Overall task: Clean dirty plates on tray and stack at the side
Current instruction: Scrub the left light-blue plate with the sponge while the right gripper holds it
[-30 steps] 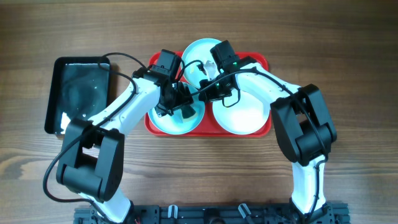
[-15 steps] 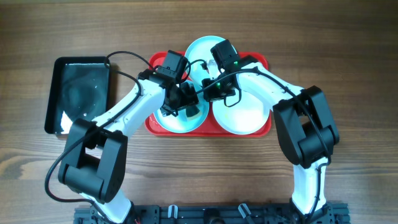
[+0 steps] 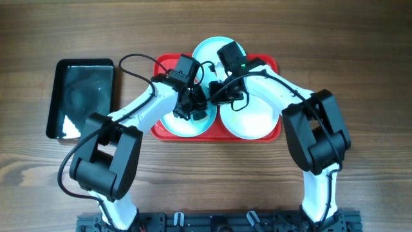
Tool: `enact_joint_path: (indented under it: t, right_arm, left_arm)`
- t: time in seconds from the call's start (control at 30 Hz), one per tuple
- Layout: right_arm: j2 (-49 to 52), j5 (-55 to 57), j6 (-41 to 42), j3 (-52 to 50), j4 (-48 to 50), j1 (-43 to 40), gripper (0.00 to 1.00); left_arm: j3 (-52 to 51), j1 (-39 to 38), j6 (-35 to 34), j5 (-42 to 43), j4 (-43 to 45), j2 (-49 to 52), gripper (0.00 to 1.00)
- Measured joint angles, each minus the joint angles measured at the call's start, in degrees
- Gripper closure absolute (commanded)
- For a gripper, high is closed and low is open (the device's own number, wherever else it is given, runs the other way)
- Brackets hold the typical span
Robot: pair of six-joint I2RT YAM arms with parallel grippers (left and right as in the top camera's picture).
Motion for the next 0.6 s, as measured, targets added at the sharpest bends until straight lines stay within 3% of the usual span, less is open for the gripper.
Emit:
enact_joint_path:
  t: [0.13,0.33,0.43,0.6]
  right_arm:
    - [0.0,0.5,0.2,0.0,0.0,0.33,0.87]
    - [0.0,0.79,0.44,0.0,-0.13,1.05,0.9]
    - [0.0,1.46,0.66,0.0,-0.11,1.4,0.96]
    - [0.0,2.27,0.85,0.0,-0.02,1.68,0.96]
  left_arm:
    - [0.0,0.0,0.0,-0.04,0.0,0.0,0.55]
    - [-0.04,0.0,0.0,-0.07,0.0,0.0,0.59]
    - [-0.07,0.02,0.02,-0.09,-0.02,0.0,0.78]
    - [-0.07,0.0,0.2,-0.09,0.0,0.0,0.84]
